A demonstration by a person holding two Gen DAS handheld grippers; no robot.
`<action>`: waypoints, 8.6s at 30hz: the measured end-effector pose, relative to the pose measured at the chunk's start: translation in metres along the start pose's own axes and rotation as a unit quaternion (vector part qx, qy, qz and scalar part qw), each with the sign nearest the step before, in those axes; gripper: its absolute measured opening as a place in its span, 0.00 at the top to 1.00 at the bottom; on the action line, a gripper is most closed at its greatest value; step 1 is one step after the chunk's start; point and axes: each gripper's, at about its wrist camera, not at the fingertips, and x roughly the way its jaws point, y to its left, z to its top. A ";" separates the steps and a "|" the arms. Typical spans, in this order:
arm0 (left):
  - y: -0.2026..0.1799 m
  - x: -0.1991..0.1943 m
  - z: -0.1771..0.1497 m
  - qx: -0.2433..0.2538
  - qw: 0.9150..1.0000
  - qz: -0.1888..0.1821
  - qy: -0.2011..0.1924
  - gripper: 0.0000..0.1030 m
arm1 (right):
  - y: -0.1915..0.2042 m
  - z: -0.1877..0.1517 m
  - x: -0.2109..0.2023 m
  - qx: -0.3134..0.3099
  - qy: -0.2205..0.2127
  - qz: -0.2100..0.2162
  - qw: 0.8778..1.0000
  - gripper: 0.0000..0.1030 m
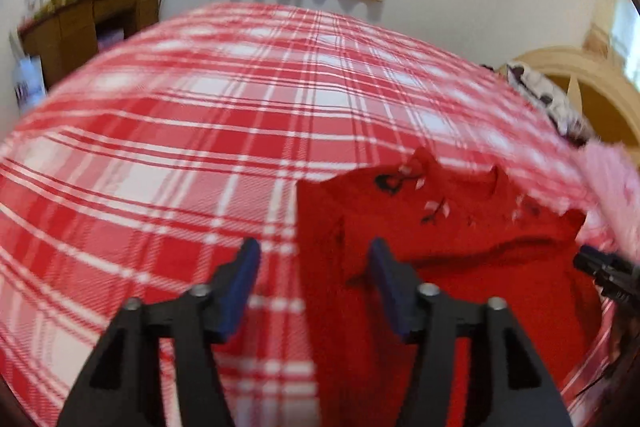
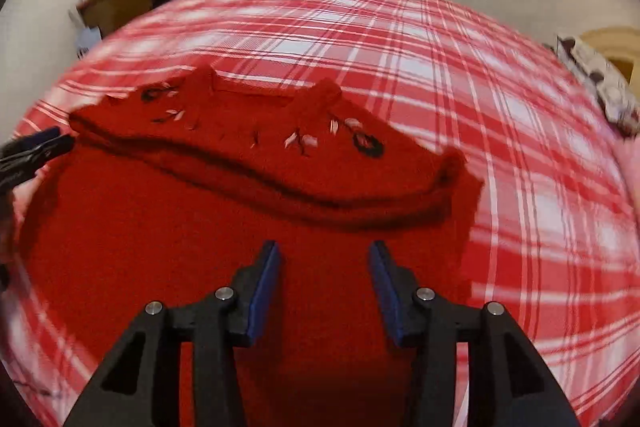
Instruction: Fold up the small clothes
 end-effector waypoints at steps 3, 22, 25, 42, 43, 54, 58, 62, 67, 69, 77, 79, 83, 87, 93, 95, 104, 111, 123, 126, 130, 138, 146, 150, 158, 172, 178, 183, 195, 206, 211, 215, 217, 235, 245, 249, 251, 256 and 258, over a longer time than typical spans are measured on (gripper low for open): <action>-0.014 0.004 -0.008 0.050 0.998 0.024 0.011 0.31 | -0.003 0.027 0.011 0.013 -0.015 -0.023 1.000 0.54; 0.004 -0.029 -0.033 0.022 0.998 0.060 -0.003 0.31 | -0.058 -0.083 -0.073 0.144 -0.052 0.033 0.988 0.53; -0.002 -0.041 -0.047 0.022 0.999 0.042 -0.006 0.23 | -0.053 -0.097 -0.072 0.143 -0.041 0.024 0.989 0.53; -0.022 -0.033 -0.074 0.043 0.999 -0.001 0.015 0.63 | -0.044 -0.135 -0.081 0.138 -0.035 0.047 0.989 0.96; -0.021 -0.032 -0.076 0.034 0.999 -0.004 0.016 0.62 | -0.044 -0.139 -0.079 0.137 -0.031 0.044 0.989 0.96; -0.015 -0.038 -0.083 0.014 1.000 -0.008 0.011 0.54 | -0.056 -0.134 -0.089 0.189 -0.066 0.029 0.979 0.57; -0.013 -0.049 -0.084 0.018 1.000 0.012 -0.005 0.41 | -0.034 -0.113 -0.106 0.154 -0.100 0.028 0.983 0.57; -0.011 -0.040 -0.089 0.018 1.000 0.020 0.011 0.38 | 0.001 -0.099 -0.096 0.099 -0.108 0.062 0.987 0.57; -0.011 -0.038 -0.090 0.014 0.999 0.034 0.018 0.30 | 0.010 -0.107 -0.047 0.109 -0.029 0.076 0.991 0.56; -0.010 -0.038 -0.091 0.010 0.999 0.036 0.019 0.27 | 0.015 -0.112 -0.049 0.093 -0.045 0.064 0.993 0.56; -0.001 -0.046 -0.096 -0.002 1.000 0.011 0.010 0.23 | 0.026 -0.103 -0.063 0.078 -0.035 0.047 0.995 0.56; 0.003 -0.050 -0.096 -0.010 1.000 0.005 0.008 0.23 | 0.039 -0.101 -0.070 0.054 -0.043 0.043 0.997 0.56; 0.020 -0.063 -0.093 -0.032 0.999 0.003 -0.007 0.14 | 0.072 -0.094 -0.076 0.006 -0.053 0.050 0.997 0.54; 0.037 -0.065 -0.086 -0.044 0.999 0.011 -0.007 0.14 | 0.104 -0.090 -0.080 -0.031 -0.061 0.067 0.995 0.54; 0.059 -0.061 -0.071 -0.065 0.998 0.005 -0.006 0.14 | 0.163 -0.087 -0.080 -0.120 -0.073 0.062 0.988 0.51; 0.065 -0.054 -0.066 -0.073 0.997 -0.014 0.001 0.14 | 0.184 -0.089 -0.078 -0.149 -0.076 0.059 0.984 0.50; 0.064 -0.021 -0.045 -0.094 0.990 -0.098 0.027 0.14 | 0.249 -0.092 -0.068 -0.245 -0.091 0.027 0.965 0.49; 0.051 0.002 -0.024 -0.094 0.983 -0.152 0.049 0.14 | 0.274 -0.090 -0.059 -0.272 -0.102 0.000 0.957 0.49; 0.039 0.030 -0.006 -0.085 0.978 -0.184 0.038 0.15 | 0.286 -0.080 -0.050 -0.267 -0.121 -0.014 0.956 0.49; 0.040 0.032 -0.006 -0.087 0.978 -0.186 0.025 0.18 | 0.288 -0.081 -0.049 -0.260 -0.123 -0.013 0.958 0.49; 0.041 0.033 -0.007 -0.087 0.979 -0.183 0.020 0.31 | 0.284 -0.075 -0.046 -0.246 -0.121 -0.006 0.962 0.49; 0.040 0.033 -0.007 -0.086 0.972 -0.218 0.017 0.61 | 0.285 -0.067 -0.045 -0.245 -0.125 0.001 0.962 0.61; 0.050 0.042 -0.008 -0.120 0.960 -0.250 0.031 0.86 | 0.286 -0.069 -0.050 -0.236 -0.129 0.014 0.963 0.92; 0.054 0.046 -0.010 -0.135 0.955 -0.259 0.046 0.86 | 0.277 -0.068 -0.051 -0.220 -0.124 0.028 0.967 0.93; 0.052 0.042 -0.007 -0.153 0.952 -0.260 0.059 0.88 | 0.255 -0.064 -0.076 -0.185 -0.159 0.047 0.969 0.94; 0.005 0.013 0.025 -0.150 0.947 -0.282 0.027 0.89 | 0.191 -0.069 -0.108 -0.102 -0.194 0.058 0.974 0.94; -0.019 0.009 0.035 -0.135 0.947 -0.291 0.023 0.89 | 0.169 -0.075 -0.115 -0.075 -0.204 0.059 0.974 0.94; -0.040 0.005 0.041 -0.120 0.947 -0.296 0.022 0.89 | 0.152 -0.079 -0.121 -0.057 -0.210 0.060 0.974 0.94; -0.087 -0.001 0.049 -0.086 0.946 -0.311 0.021 0.89 | 0.114 -0.093 -0.137 -0.023 -0.226 0.051 0.973 0.94; -0.139 0.005 0.052 -0.057 0.944 -0.322 0.035 0.89 | 0.067 -0.113 -0.141 0.032 -0.209 0.047 0.976 0.94; -0.164 0.011 0.049 -0.043 0.944 -0.324 0.047 0.89 | 0.045 -0.120 -0.142 0.059 -0.198 0.060 0.977 0.94; -0.181 0.016 0.046 -0.029 0.944 -0.323 0.058 0.89 | 0.025 -0.127 -0.136 0.090 -0.178 0.078 0.977 0.94; -0.190 0.018 0.045 -0.022 0.944 -0.323 0.062 0.89 | 0.015 -0.132 -0.131 0.106 -0.169 0.084 0.976 0.94; -0.269 0.042 0.015 0.110 0.955 -0.266 0.077 0.89 | -0.043 -0.168 -0.090 0.230 -0.104 0.146 0.957 0.94; -0.260 -0.005 0.000 0.178 0.956 -0.234 0.017 0.37 | -0.065 -0.181 -0.087 0.279 -0.124 0.179 0.935 0.80; -0.231 -0.028 -0.019 0.204 0.962 -0.179 -0.034 0.25 | -0.066 -0.179 -0.115 0.274 -0.179 0.129 0.936 0.47; -0.211 -0.032 -0.030 0.201 0.967 -0.149 -0.050 0.25 | -0.064 -0.165 -0.127 0.251 -0.204 0.105 0.940 0.46; -0.174 -0.020 -0.047 0.159 0.977 -0.137 -0.036 0.13 | -0.065 -0.113 -0.113 0.227 -0.164 0.125 0.952 0.46; -0.174 -0.011 -0.053 0.153 0.977 -0.145 -0.019 0.13 | -0.066 -0.094 -0.095 0.224 -0.134 0.118 0.958 0.58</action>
